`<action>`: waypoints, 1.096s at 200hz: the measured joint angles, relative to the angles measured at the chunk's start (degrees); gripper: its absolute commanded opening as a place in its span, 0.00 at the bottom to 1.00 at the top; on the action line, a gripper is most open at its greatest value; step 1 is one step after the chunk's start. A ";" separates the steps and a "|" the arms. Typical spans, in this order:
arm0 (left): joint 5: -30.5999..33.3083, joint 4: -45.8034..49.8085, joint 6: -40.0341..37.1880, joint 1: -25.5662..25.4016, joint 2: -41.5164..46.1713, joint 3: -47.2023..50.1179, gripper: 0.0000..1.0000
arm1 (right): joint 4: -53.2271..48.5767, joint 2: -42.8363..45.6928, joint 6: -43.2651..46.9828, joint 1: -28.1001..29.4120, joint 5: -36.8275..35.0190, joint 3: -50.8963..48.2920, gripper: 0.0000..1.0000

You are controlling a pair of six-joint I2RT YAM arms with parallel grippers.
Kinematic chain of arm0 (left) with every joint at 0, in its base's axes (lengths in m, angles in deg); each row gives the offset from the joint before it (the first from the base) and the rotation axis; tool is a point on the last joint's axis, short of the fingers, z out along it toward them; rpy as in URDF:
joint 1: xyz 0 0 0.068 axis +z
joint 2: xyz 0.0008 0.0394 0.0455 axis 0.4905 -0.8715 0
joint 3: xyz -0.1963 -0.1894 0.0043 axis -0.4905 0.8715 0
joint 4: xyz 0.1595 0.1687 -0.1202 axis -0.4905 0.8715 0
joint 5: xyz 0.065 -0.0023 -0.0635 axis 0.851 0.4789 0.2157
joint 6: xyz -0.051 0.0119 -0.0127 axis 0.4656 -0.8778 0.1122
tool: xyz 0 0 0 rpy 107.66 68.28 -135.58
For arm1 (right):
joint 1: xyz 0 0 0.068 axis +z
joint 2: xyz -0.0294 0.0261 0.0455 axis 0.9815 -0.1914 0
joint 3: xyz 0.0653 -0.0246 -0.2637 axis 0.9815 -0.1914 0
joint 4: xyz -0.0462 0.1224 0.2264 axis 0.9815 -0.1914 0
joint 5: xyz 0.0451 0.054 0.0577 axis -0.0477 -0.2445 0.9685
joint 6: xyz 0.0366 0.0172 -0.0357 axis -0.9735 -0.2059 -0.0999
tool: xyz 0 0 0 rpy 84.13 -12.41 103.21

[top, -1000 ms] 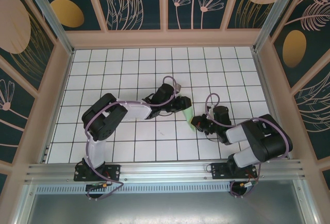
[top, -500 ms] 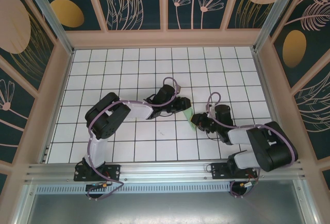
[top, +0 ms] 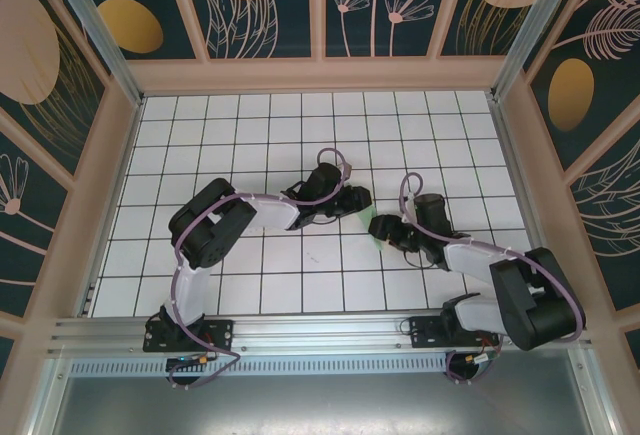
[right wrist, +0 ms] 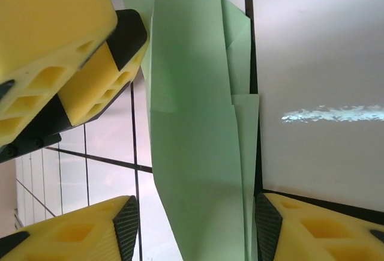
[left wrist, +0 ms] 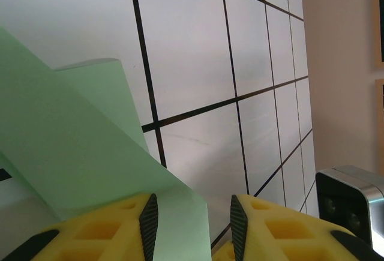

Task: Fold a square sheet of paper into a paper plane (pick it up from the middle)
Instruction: Fold the wing for the fifth time at the center of the table.

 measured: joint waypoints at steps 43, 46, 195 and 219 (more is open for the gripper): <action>-0.02 0.00 0.00 0.00 -0.11 -0.42 0.40 | -2.89 -2.19 3.32 0.00 -1.01 3.48 0.53; -0.02 0.00 0.00 0.00 -0.11 -0.44 0.40 | -2.97 -2.40 3.58 0.00 -1.07 3.65 0.52; -0.22 1.53 -0.04 0.00 -0.87 -2.16 0.41 | -3.02 -7.69 5.62 -0.17 -0.98 4.70 0.18; -0.24 1.81 -0.04 0.00 -1.38 -3.04 0.41 | -2.89 -8.07 4.92 -0.17 -1.51 4.70 0.15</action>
